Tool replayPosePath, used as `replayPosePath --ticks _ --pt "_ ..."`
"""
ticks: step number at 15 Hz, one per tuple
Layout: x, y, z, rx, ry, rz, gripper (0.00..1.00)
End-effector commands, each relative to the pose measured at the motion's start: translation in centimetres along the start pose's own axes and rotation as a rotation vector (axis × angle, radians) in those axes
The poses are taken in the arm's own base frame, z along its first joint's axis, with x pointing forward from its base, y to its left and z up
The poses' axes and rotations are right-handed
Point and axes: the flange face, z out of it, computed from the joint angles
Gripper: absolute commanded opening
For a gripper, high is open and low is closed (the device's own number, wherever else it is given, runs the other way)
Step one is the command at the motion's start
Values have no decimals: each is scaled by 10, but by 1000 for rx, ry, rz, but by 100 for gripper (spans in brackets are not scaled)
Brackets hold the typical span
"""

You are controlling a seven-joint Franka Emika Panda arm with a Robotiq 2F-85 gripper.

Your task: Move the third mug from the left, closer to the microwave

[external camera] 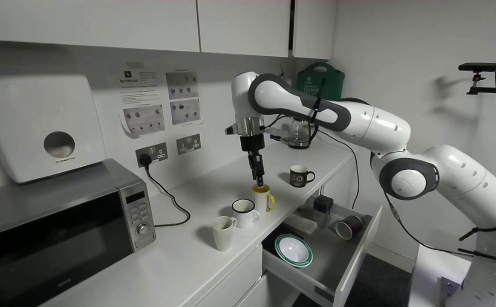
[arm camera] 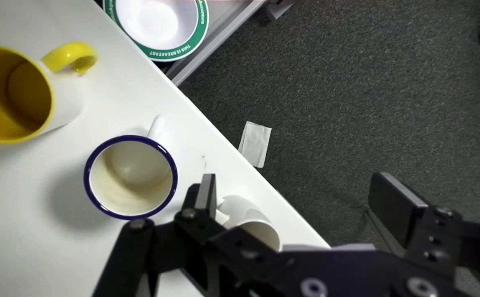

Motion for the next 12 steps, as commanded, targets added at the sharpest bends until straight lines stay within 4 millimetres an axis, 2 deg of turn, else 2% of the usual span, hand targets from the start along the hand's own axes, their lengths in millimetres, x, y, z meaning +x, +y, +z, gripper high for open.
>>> replayPosePath --ticks 1,8,12 --pt "-2 15 -1 -18 25 77 100" --pt "-7 80 25 -33 67 158 100" --pt "-16 105 33 -37 69 193 100"
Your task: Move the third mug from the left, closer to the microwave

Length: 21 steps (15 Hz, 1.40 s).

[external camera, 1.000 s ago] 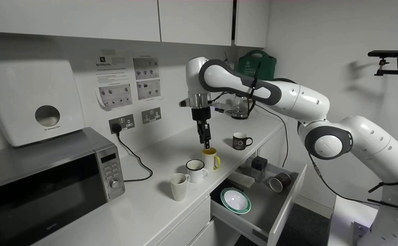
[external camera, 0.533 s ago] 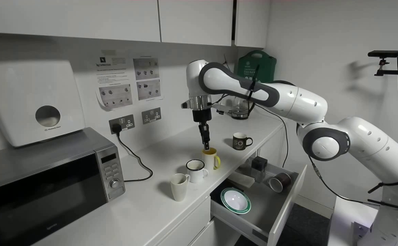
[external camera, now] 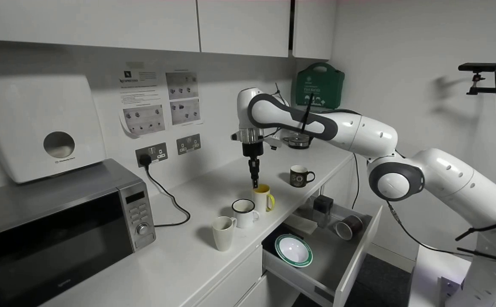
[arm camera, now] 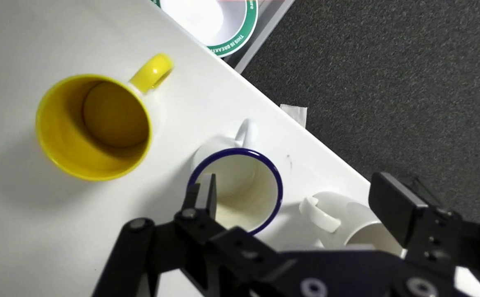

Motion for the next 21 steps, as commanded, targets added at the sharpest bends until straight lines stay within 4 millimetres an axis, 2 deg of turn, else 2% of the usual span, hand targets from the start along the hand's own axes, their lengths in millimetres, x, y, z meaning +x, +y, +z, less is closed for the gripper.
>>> replayPosePath --ticks 1,5,11,16,21 --pt "-5 18 -2 -16 14 39 100" --pt "-5 25 7 -6 4 31 100" --pt "2 24 21 -18 -11 5 100" --pt "3 29 19 -119 -20 37 100" --pt "4 26 20 -108 -25 37 100"
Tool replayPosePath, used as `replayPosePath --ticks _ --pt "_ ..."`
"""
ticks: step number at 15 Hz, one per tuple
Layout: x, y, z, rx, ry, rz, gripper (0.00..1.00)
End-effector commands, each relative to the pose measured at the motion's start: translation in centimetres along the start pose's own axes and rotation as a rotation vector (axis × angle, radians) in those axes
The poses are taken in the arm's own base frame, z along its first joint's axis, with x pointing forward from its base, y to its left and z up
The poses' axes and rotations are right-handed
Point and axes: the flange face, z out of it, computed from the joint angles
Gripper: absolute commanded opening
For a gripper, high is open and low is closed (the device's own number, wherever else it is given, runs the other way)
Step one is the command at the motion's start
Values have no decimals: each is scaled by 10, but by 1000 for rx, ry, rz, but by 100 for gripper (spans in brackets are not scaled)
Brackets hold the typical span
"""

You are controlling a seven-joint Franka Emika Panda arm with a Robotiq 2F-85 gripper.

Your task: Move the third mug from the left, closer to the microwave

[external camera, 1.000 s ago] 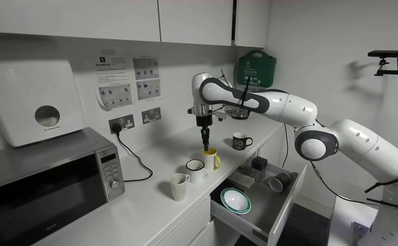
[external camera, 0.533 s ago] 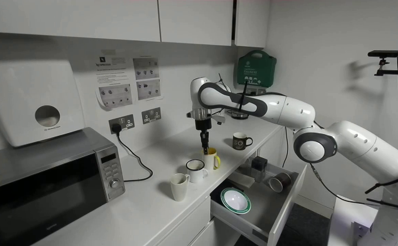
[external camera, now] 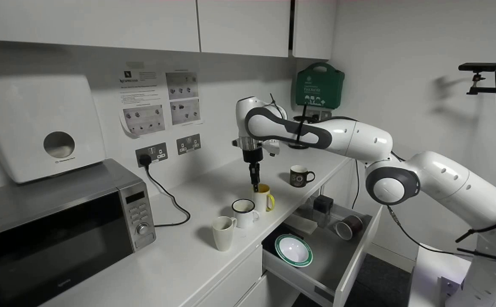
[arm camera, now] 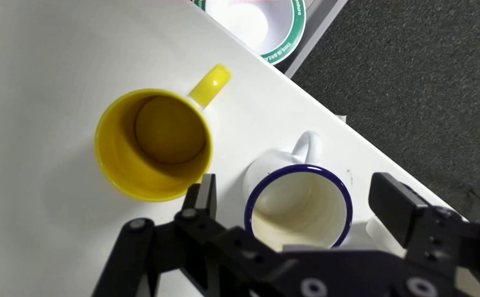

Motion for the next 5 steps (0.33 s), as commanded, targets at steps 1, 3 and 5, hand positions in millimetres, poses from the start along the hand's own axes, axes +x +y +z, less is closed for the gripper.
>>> replayPosePath --ticks 1,3,5 --pt "0 -5 -7 7 11 -9 100" --pt "1 -3 -1 3 1 -5 100" --pt "1 -4 0 3 1 -6 100"
